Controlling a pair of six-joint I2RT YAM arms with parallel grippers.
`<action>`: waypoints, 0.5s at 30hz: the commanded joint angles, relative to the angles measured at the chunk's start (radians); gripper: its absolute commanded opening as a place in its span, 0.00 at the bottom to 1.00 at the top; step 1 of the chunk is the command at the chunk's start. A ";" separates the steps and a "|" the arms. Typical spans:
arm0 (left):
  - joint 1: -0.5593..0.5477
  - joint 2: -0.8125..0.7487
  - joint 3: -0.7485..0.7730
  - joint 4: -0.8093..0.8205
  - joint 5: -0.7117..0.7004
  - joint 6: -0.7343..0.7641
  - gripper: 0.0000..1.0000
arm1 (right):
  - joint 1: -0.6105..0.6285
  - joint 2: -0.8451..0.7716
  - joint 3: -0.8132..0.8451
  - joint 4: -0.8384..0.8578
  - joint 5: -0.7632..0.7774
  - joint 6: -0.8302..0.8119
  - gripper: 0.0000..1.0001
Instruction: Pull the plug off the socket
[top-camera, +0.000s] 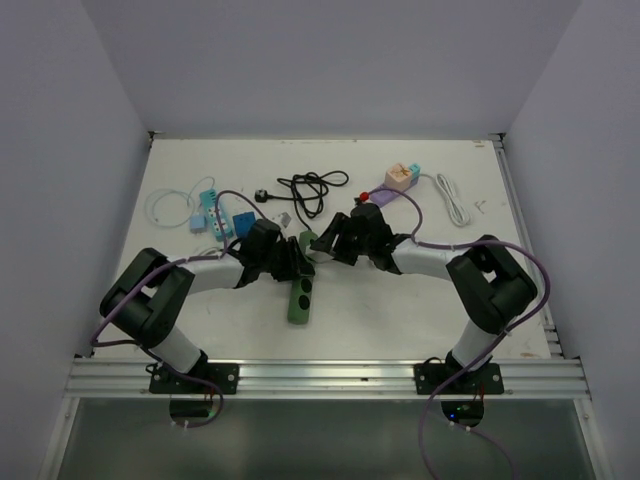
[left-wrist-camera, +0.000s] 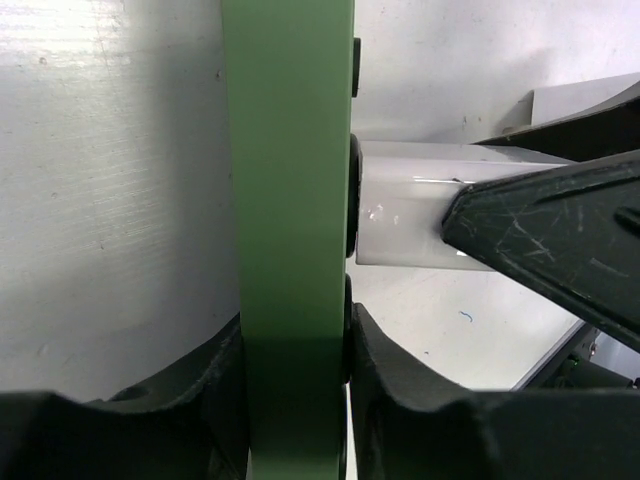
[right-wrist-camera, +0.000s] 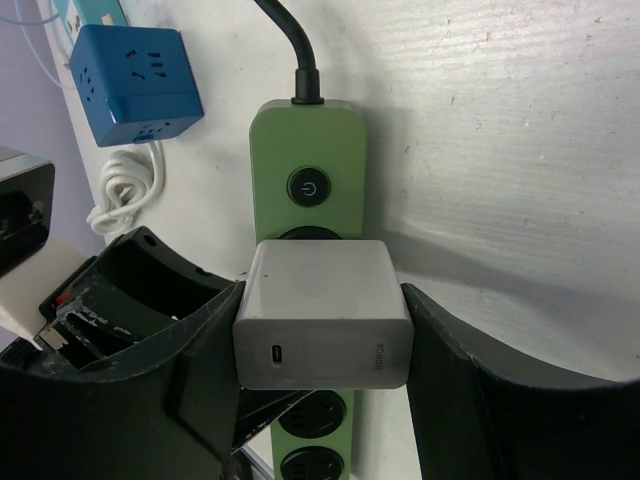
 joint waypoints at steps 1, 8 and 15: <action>-0.003 0.016 -0.026 0.004 -0.050 0.032 0.23 | 0.025 -0.052 0.002 0.009 -0.067 0.009 0.00; -0.001 0.005 -0.038 -0.052 -0.109 0.015 0.00 | 0.025 -0.075 0.001 0.006 -0.079 0.022 0.00; 0.016 0.014 -0.090 -0.080 -0.155 -0.073 0.00 | 0.000 -0.138 -0.017 -0.004 -0.103 0.043 0.00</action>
